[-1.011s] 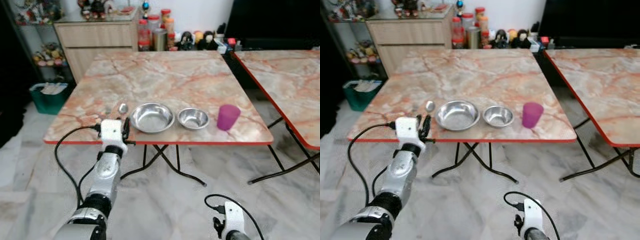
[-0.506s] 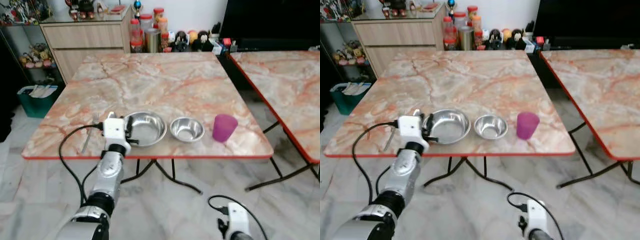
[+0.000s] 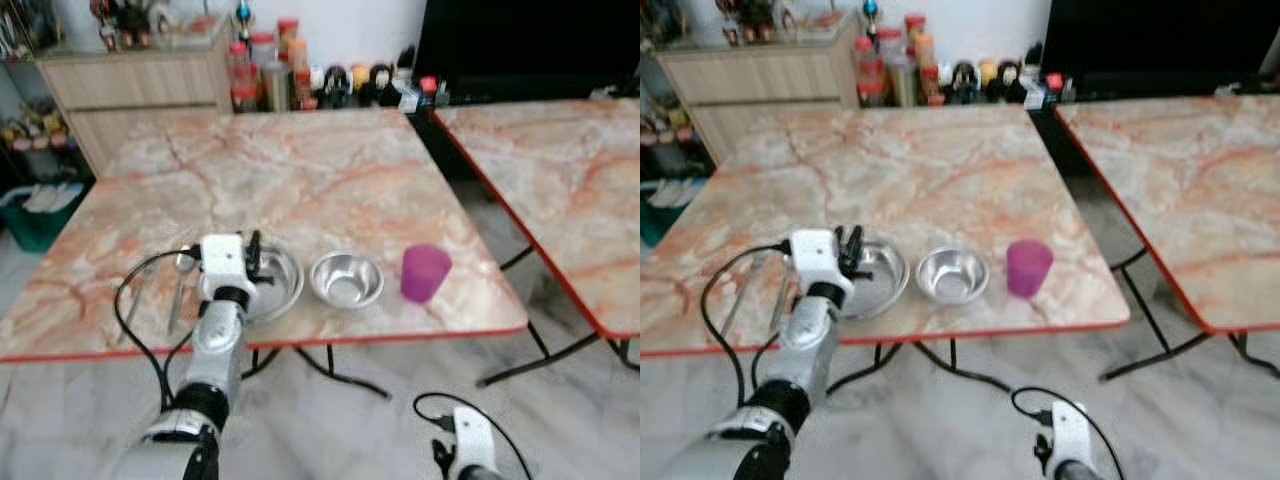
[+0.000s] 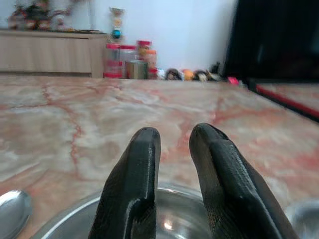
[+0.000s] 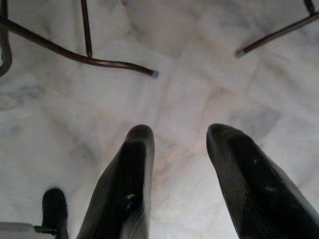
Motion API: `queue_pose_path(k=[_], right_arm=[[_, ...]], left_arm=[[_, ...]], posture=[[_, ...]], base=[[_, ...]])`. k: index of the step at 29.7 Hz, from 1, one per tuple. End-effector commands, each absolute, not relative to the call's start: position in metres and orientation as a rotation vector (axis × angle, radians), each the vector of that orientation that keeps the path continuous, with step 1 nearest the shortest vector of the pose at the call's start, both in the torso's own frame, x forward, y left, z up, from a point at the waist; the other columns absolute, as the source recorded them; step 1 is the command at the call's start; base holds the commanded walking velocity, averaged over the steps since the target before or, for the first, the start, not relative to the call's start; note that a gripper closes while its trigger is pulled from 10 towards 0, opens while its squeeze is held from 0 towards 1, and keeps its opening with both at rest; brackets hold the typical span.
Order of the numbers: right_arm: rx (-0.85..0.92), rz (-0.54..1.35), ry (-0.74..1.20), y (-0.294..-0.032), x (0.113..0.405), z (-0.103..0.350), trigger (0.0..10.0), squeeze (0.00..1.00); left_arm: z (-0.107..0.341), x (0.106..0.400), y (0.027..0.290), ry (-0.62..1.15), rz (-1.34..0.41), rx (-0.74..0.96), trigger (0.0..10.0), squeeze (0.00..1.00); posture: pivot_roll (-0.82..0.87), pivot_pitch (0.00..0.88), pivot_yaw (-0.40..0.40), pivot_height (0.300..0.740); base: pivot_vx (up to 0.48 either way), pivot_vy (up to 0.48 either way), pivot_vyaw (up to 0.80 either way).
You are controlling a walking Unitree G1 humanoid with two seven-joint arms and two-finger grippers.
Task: Setting the table
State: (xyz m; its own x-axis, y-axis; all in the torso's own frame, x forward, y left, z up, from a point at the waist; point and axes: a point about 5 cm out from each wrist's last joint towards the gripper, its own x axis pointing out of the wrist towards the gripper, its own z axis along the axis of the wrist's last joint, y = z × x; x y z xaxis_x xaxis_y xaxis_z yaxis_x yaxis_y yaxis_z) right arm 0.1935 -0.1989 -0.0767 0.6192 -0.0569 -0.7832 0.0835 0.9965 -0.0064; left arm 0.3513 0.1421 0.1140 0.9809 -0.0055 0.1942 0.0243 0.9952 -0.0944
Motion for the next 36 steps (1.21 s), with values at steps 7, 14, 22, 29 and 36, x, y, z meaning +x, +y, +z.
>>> queue_pose_path(k=[7, 14, 22, 29, 36], right_arm=[[0.044, -0.061, 0.903, -0.19, 0.193, -0.078, 10.0, 0.0], [0.048, -0.065, 0.904, -0.19, 0.193, -0.078, 10.0, 0.0], [0.045, -0.064, 0.907, -0.191, 0.192, -0.079, 10.0, 0.0], [0.045, -0.057, 0.906, -0.19, 0.193, -0.078, 10.0, 0.0], [0.046, -0.052, 0.907, -0.189, 0.193, -0.079, 10.0, 0.0]], left_arm=[[0.114, 0.354, 0.168, -0.162, 0.092, -0.252, 10.0, 1.0], [0.113, 0.355, 0.191, -0.103, 0.171, -0.263, 10.0, 1.0], [0.11, 0.358, 0.199, 0.042, 0.131, -0.252, 10.0, 1.0], [0.1, 0.35, 0.194, 0.181, 0.088, -0.295, 10.0, 1.0], [0.102, 0.346, 0.2, 0.224, 0.104, -0.331, 10.0, 0.0]], posture=[[0.01, 0.0, -0.017, 0.74], [0.01, 0.0, -0.017, 0.74], [0.02, 0.0, -0.019, 0.74], [0.03, 0.0, -0.017, 0.74], [0.03, 0.0, -0.018, 0.74]], base=[[0.0, 0.0, 0.0], [0.0, 0.0, 0.0], [0.0, 0.0, 0.0], [0.0, 0.0, 0.0], [0.0, 0.0, 0.0]])
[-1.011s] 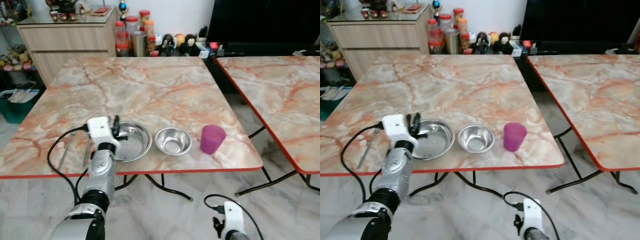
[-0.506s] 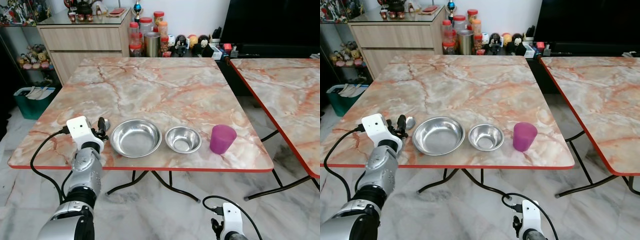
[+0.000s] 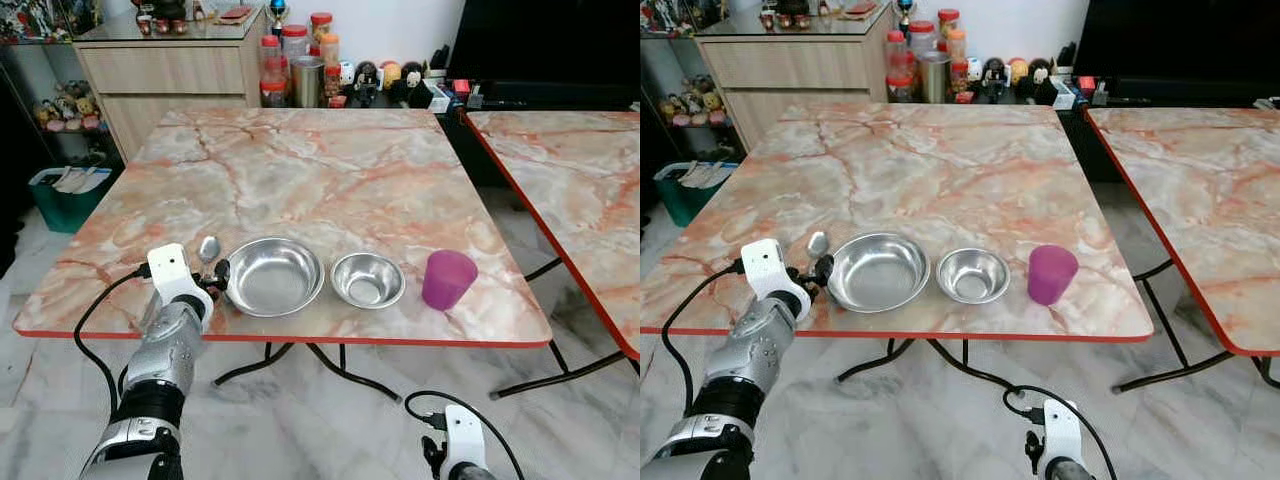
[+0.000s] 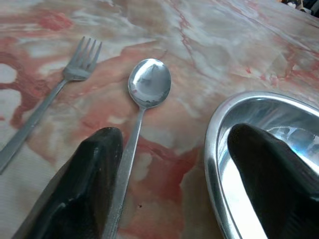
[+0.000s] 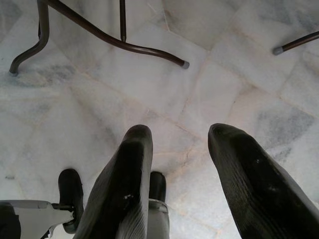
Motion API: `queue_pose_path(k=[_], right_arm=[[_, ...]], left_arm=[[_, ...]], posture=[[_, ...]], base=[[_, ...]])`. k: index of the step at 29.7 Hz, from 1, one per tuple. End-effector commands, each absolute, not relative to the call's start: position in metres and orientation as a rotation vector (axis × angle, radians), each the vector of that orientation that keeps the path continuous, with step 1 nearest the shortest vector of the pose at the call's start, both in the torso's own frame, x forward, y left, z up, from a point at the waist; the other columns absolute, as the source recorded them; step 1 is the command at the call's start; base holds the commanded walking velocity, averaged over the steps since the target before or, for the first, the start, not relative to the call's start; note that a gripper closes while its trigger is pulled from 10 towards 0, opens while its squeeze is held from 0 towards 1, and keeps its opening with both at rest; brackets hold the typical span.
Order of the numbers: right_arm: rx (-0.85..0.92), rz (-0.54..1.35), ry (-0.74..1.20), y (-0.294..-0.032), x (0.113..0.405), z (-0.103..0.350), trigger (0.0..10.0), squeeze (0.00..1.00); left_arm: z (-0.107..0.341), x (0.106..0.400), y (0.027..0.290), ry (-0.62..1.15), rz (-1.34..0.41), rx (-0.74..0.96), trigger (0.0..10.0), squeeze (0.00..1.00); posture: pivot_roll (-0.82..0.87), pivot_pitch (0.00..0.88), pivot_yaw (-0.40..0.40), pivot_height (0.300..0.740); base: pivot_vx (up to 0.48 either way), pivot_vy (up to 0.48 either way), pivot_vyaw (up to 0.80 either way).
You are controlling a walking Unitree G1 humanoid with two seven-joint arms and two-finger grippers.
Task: Setting the table
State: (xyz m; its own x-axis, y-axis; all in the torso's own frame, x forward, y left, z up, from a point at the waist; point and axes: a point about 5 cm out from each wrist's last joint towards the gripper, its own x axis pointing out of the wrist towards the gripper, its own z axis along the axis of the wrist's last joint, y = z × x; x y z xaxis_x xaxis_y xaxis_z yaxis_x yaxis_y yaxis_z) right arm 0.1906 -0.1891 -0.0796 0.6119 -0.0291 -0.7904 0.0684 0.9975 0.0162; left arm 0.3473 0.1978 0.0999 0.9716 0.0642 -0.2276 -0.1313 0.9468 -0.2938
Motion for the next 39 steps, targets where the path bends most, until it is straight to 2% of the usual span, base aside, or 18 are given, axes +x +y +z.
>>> queue_pose_path(k=[1, 10, 17, 29, 39], right_arm=[[0.047, -0.053, 0.907, -0.188, 0.193, -0.079, 10.0, 0.0], [0.057, -0.058, 0.907, -0.189, 0.193, -0.079, 10.0, 0.0], [0.058, -0.057, 0.909, -0.19, 0.192, -0.079, 10.0, 0.0], [0.05, -0.051, 0.907, -0.192, 0.193, -0.078, 10.0, 0.0], [0.049, -0.048, 0.908, -0.191, 0.193, -0.078, 10.0, 0.0]], left_arm=[[0.102, 0.346, 0.2, 0.225, 0.105, -0.33, 10.0, 0.0], [0.092, 0.341, 0.201, 0.292, 0.079, -0.41, 10.0, 0.0], [0.084, 0.337, 0.201, 0.333, 0.076, -0.396, 10.0, 0.0], [0.101, 0.341, 0.196, 0.273, 0.019, -0.388, 10.0, 0.0], [0.094, 0.338, 0.191, 0.345, -0.019, -0.33, 10.0, 0.0]], posture=[[0.03, 0.0, -0.016, 0.74], [0.03, 0.0, -0.016, 0.74], [0.02, 0.0, -0.019, 0.74], [0.03, 0.0, -0.022, 0.74], [0.03, 0.0, -0.019, 0.74]], base=[[0.0, 0.0, 0.0], [0.0, 0.0, 0.0], [0.0, 0.0, 0.0], [0.0, 0.0, 0.0], [0.0, 0.0, 0.0]])
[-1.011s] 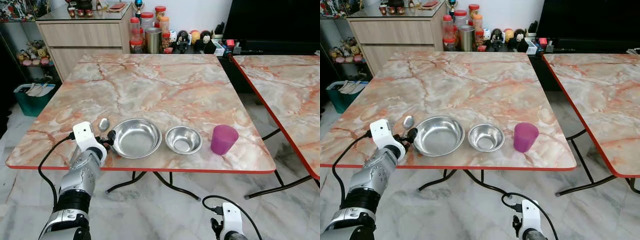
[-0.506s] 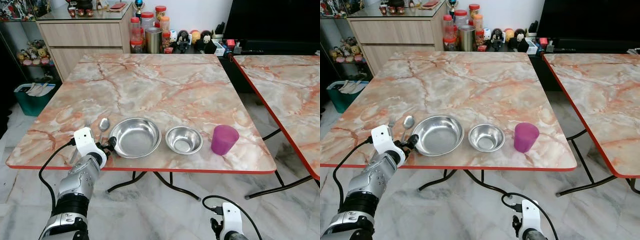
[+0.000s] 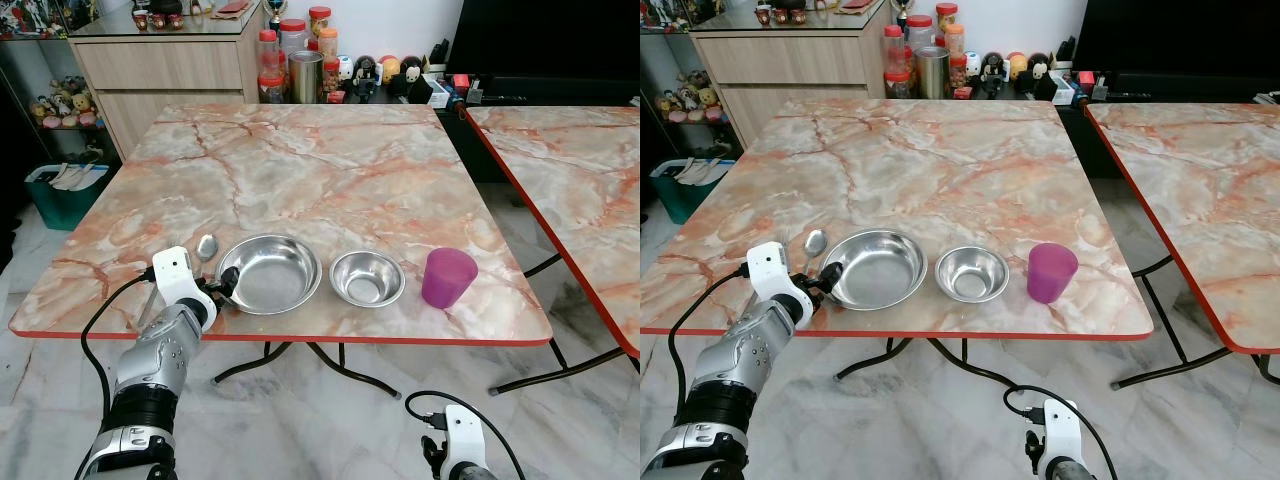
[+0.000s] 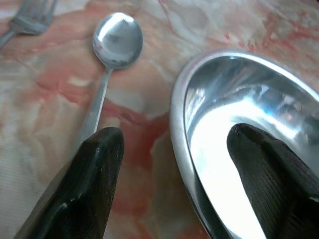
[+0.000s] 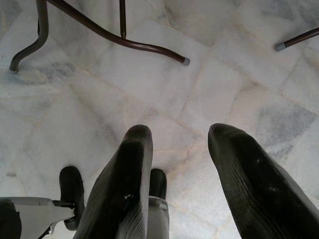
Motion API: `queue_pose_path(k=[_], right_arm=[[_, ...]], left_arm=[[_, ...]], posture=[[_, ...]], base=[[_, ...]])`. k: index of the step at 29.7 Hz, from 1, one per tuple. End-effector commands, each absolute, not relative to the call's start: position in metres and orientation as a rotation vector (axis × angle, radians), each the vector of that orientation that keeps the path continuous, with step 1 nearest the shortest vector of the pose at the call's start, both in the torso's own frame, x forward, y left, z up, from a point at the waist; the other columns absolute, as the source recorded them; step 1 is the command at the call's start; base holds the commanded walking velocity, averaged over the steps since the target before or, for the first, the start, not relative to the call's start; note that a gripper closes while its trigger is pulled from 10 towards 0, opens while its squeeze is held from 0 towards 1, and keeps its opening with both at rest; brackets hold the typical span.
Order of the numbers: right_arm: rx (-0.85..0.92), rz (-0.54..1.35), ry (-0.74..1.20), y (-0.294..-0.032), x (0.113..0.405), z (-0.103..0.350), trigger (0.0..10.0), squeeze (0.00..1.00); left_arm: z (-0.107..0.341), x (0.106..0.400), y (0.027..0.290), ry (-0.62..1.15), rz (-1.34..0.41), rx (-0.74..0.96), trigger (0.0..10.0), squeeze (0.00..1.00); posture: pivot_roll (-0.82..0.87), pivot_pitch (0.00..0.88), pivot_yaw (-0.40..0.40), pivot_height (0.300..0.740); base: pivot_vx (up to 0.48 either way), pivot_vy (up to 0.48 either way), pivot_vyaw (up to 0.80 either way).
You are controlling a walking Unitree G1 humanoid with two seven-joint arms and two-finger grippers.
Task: Setting the table
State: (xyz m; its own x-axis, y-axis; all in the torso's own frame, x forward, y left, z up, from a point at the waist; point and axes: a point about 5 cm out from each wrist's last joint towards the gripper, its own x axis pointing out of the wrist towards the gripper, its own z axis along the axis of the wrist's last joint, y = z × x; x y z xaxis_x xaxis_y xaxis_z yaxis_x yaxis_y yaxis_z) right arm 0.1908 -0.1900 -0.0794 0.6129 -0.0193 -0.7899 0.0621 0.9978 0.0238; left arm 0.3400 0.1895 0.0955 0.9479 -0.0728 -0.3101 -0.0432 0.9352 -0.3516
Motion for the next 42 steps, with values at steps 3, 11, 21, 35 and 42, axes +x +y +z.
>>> queue_pose_path(k=[3, 11, 21, 35, 42], right_arm=[[0.051, -0.049, 0.908, -0.1905, 0.193, -0.0782, 10.0, 0.0], [0.055, -0.054, 0.909, -0.1907, 0.1925, -0.0785, 10.0, 0.0], [0.061, -0.055, 0.903, -0.1895, 0.1947, -0.0776, 10.0, 0.0], [0.06, -0.056, 0.901, -0.1897, 0.1967, -0.0766, 10.0, 0.0], [0.059, -0.052, 0.898, -0.189, 0.1986, -0.0757, 10.0, 0.0]], left_arm=[[0.0924, 0.3371, 0.1899, 0.355, -0.019, -0.337, 10.0, 0.0], [0.0906, 0.3371, 0.1869, 0.372, -0.032, -0.338, 10.0, 0.0], [0.0915, 0.3388, 0.1877, 0.376, -0.042, -0.327, 0.0, 0.0], [0.0934, 0.3405, 0.1848, 0.378, -0.052, -0.324, 0.0, 0.0], [0.0958, 0.3402, 0.1854, 0.37, -0.05, -0.325, 0.0, 0.0]], posture=[[0.02, 0.0, -0.017, 0.74], [0.02, 0.0, -0.017, 0.74], [0.03, 0.0, -0.015, 0.74], [0.03, 0.0, -0.017, 0.74], [0.03, 0.0, -0.023, 0.74]], base=[[0.0, 0.0, 0.0], [0.0, 0.0, 0.0], [0.0, 0.0, 0.0], [0.0, 0.0, 0.0], [0.0, 0.0, 0.0]])
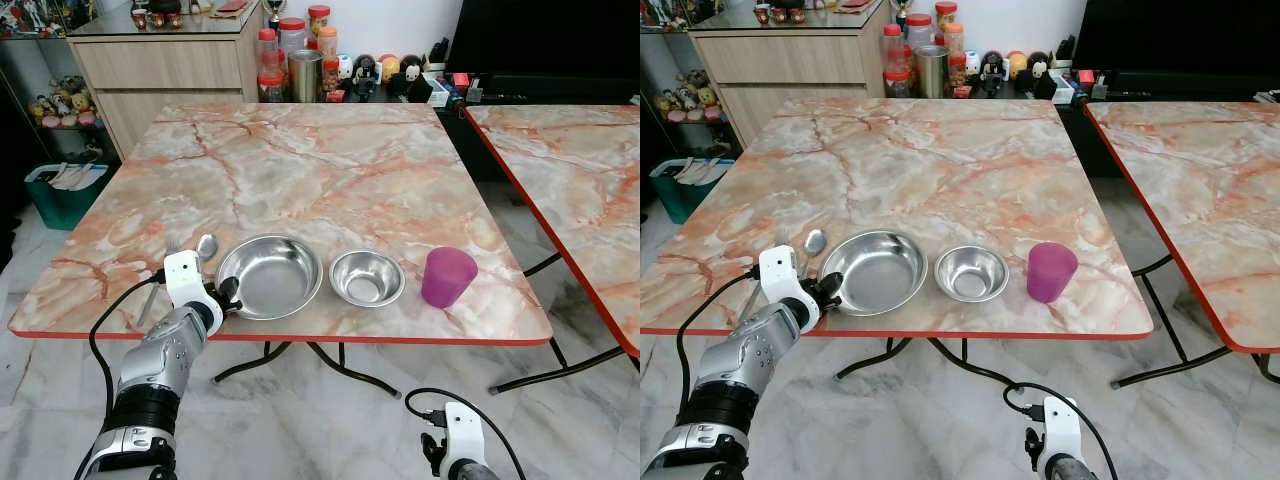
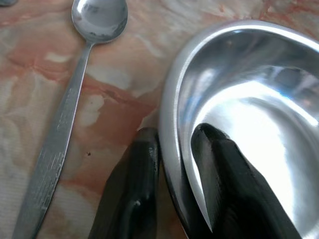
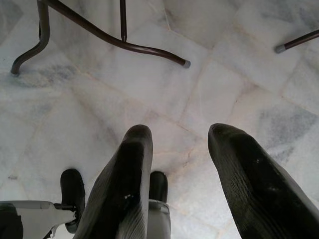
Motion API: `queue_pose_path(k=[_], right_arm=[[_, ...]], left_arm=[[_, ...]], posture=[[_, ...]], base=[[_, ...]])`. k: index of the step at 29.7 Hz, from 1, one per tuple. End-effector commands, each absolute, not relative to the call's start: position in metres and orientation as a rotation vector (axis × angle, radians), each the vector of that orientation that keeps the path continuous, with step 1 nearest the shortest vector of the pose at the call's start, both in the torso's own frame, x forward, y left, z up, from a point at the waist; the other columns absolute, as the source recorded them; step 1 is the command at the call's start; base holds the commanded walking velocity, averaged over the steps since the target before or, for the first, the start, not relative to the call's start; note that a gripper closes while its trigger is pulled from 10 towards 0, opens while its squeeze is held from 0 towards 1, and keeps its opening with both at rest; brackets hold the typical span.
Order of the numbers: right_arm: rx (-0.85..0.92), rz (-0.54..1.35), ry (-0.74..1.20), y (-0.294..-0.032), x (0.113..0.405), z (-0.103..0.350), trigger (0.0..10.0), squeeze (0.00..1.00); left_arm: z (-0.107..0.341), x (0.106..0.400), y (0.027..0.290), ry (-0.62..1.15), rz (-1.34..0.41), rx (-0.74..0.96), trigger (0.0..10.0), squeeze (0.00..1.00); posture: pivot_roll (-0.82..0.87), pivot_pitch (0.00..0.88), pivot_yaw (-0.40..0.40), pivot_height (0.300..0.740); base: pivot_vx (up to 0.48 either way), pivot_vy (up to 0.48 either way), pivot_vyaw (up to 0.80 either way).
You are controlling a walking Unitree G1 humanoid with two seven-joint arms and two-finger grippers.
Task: Setting the table
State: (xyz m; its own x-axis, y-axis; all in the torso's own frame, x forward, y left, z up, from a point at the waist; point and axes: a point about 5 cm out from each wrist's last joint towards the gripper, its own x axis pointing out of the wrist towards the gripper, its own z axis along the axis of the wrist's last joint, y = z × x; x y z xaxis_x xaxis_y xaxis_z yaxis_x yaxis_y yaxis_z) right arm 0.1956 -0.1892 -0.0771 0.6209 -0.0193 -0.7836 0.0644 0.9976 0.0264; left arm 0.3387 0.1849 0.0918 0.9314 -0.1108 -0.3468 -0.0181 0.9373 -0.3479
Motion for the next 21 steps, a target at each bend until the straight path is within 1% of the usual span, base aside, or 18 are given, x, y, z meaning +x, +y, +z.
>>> queue_pose_path(k=[1, 6, 17, 19, 20, 21], right_arm=[[0.059, -0.05, 0.898, -0.189, 0.199, -0.075, 10.0, 0.0], [0.057, -0.047, 0.896, -0.189, 0.2, -0.075, 10.0, 0.0], [0.054, -0.045, 0.898, -0.189, 0.2, -0.075, 10.0, 0.0], [0.054, -0.044, 0.898, -0.189, 0.2, -0.075, 10.0, 0.0], [0.054, -0.043, 0.898, -0.189, 0.2, -0.075, 10.0, 0.0], [0.053, -0.042, 0.898, -0.189, 0.201, -0.075, 10.0, 0.0]], left_arm=[[0.097, 0.34, 0.185, 0.365, -0.052, -0.323, 0.0, 0.0], [0.1, 0.341, 0.186, 0.356, -0.052, -0.277, 0.0, 0.0], [0.104, 0.341, 0.184, 0.329, -0.048, -0.314, 0.0, 0.0], [0.107, 0.341, 0.186, 0.297, -0.043, -0.324, 0.0, 0.0], [0.112, 0.342, 0.187, 0.243, -0.048, -0.323, 0.0, 0.0], [0.126, 0.344, 0.188, 0.133, -0.058, -0.375, 4.9, 0.0]], posture=[[0.03, 0.0, -0.023, 0.74], [0.04, 0.0, -0.028, 0.74], [0.04, 0.0, -0.034, 0.74], [0.04, 0.0, -0.034, 0.74], [0.04, 0.0, -0.034, 0.74], [0.04, 0.0, -0.037, 0.74]], base=[[0.0, 0.0, 0.0], [0.0, 0.0, 0.0], [0.0, 0.0, 0.0], [0.0, 0.0, 0.0], [0.0, 0.0, 0.0], [0.0, 0.0, 0.0]])
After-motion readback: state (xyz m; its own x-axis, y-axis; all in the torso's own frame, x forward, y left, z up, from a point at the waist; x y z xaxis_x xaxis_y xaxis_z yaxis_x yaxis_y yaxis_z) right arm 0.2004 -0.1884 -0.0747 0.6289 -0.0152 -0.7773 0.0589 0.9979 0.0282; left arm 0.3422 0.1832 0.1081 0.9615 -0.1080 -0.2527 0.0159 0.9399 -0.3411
